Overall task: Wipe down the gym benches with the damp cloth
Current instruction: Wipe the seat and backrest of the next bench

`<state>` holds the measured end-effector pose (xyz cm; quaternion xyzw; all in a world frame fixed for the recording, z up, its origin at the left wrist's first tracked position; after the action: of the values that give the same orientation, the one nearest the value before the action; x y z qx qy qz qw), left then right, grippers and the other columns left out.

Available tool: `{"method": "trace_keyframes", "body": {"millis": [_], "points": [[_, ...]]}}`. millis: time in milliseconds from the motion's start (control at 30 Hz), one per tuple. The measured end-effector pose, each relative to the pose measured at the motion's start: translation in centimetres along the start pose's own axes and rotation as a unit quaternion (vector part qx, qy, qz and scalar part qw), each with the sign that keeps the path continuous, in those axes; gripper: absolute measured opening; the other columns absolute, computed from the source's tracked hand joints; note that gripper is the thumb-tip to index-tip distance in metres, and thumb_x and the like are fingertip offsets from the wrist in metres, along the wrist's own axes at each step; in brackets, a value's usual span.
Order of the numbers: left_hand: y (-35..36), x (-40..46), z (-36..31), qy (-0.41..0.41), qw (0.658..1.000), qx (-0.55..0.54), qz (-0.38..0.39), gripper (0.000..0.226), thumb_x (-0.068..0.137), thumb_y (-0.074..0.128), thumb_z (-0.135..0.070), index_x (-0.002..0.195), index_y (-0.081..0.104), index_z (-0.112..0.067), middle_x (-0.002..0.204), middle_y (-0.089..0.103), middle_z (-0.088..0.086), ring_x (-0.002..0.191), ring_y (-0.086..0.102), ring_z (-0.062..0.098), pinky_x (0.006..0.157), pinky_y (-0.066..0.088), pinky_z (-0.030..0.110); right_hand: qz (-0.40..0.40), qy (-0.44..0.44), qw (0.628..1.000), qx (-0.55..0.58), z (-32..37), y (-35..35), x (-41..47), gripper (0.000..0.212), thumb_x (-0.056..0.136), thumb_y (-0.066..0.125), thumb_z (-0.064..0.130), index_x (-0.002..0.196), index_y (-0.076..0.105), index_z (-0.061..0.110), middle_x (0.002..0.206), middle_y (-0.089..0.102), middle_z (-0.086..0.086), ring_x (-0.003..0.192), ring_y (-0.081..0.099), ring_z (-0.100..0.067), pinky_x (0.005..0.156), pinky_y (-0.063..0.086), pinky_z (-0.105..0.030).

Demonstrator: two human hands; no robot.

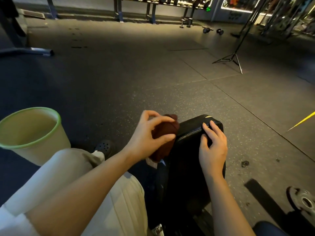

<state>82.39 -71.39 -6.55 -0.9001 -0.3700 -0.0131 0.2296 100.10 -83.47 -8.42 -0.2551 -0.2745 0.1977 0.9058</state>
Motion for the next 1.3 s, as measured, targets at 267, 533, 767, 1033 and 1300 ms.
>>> {"method": "trace_keyframes", "body": {"millis": [267, 533, 767, 1033, 1300], "points": [[-0.4, 0.6, 1.1, -0.012, 0.994, 0.099, 0.046, 0.038, 0.095, 0.055, -0.011, 0.127, 0.056, -0.030, 0.136, 0.048, -0.007, 0.123, 0.040, 0.006, 0.110, 0.037, 0.036, -0.009, 0.011, 1.000, 0.015, -0.1, 0.1, -0.2, 0.036, 0.095, 0.053, 0.009, 0.128, 0.061, 0.021, 0.143, 0.048, 0.008, 0.135, 0.034, -0.006, 0.110, 0.021, -0.025], [-1.0, -0.2, 2.2, -0.013, 0.992, 0.053, -0.111, 0.056, 0.086, 0.070, -0.020, 0.135, 0.046, -0.030, 0.125, 0.048, -0.011, 0.117, 0.048, 0.006, 0.105, 0.043, 0.034, -0.024, 0.003, 0.999, 0.027, -0.3, 0.2, -0.5, 0.037, 0.094, 0.051, 0.005, 0.127, 0.062, 0.020, 0.142, 0.048, 0.007, 0.135, 0.034, -0.006, 0.108, 0.020, -0.016], [1.0, -1.3, 2.9, 0.010, 0.998, 0.002, 0.068, 0.050, 0.093, 0.059, -0.012, 0.136, 0.049, -0.035, 0.145, 0.038, -0.019, 0.134, 0.034, -0.002, 0.111, 0.035, 0.025, -0.062, -0.035, 0.997, 0.027, -0.2, 0.5, -0.6, 0.036, 0.093, 0.051, 0.001, 0.124, 0.064, 0.013, 0.139, 0.051, 0.000, 0.133, 0.039, -0.013, 0.102, 0.016, 0.002], [1.2, 0.0, -0.1, 0.079, 0.992, 0.089, -0.034, 0.043, 0.088, 0.065, -0.011, 0.128, 0.059, -0.026, 0.126, 0.044, -0.010, 0.118, 0.044, 0.001, 0.100, 0.035, 0.011, -0.040, -0.045, 0.998, -0.003, 0.0, 0.2, -0.6, 0.038, 0.092, 0.052, 0.003, 0.127, 0.062, 0.016, 0.141, 0.051, 0.001, 0.134, 0.038, -0.017, 0.109, 0.021, -0.016], [0.9, -5.2, 5.0, -0.015, 0.985, 0.058, -0.160, 0.035, 0.082, 0.073, -0.010, 0.107, 0.058, -0.029, 0.110, 0.046, -0.015, 0.104, 0.050, -0.007, 0.090, 0.043, 0.012, -0.021, -0.051, 0.998, -0.019, 0.1, 0.1, -2.0, 0.044, 0.091, 0.057, 0.007, 0.133, 0.056, 0.018, 0.144, 0.047, -0.002, 0.135, 0.038, -0.021, 0.110, 0.034, -0.052]]}}
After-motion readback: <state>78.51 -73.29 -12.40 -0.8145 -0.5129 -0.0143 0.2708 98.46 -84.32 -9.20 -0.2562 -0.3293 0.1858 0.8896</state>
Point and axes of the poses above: each hand's wrist, its own x-axis towards the middle knuckle, its own y-axis out of the palm, z = x × y, the point moved 7 cm from there along x, towards the middle knuckle
